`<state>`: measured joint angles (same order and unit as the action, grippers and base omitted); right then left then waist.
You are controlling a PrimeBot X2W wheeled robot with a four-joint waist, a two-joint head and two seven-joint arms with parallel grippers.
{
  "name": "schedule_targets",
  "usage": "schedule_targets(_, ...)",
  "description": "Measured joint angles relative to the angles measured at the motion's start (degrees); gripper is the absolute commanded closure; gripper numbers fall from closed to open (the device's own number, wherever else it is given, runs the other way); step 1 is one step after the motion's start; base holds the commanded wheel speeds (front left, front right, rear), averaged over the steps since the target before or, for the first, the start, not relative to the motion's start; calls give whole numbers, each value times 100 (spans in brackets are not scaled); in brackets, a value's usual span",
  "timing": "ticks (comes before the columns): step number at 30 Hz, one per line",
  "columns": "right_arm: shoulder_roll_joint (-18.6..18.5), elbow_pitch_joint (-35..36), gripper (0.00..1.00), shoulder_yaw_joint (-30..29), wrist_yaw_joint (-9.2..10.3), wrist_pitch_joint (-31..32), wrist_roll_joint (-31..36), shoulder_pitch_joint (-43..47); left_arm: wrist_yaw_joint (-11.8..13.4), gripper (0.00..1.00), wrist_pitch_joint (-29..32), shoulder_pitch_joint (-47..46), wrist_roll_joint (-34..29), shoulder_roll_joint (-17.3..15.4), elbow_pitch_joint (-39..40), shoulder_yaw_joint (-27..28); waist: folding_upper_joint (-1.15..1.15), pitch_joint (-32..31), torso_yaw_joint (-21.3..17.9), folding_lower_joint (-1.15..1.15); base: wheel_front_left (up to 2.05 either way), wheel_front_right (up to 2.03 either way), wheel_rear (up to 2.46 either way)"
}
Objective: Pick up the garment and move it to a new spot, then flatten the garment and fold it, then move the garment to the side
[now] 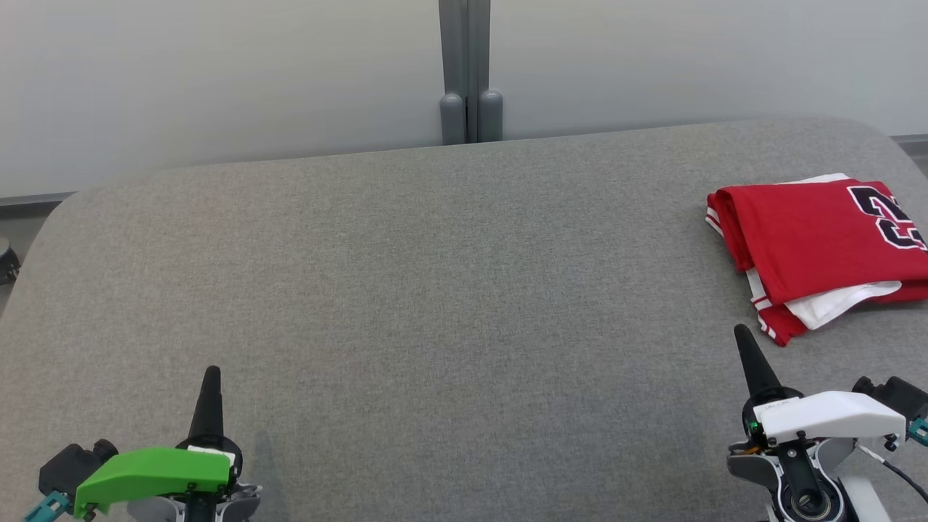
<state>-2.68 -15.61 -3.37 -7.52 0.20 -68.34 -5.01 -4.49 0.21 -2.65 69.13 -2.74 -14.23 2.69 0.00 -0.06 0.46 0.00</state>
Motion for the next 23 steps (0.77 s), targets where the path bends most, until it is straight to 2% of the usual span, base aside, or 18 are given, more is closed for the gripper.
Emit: schedule_targets(23,-3,69,100,-153,4,303,-1140,-33,-137,100,304,-149,1089,0,4,181,0,10,-19,0,0,0,0)
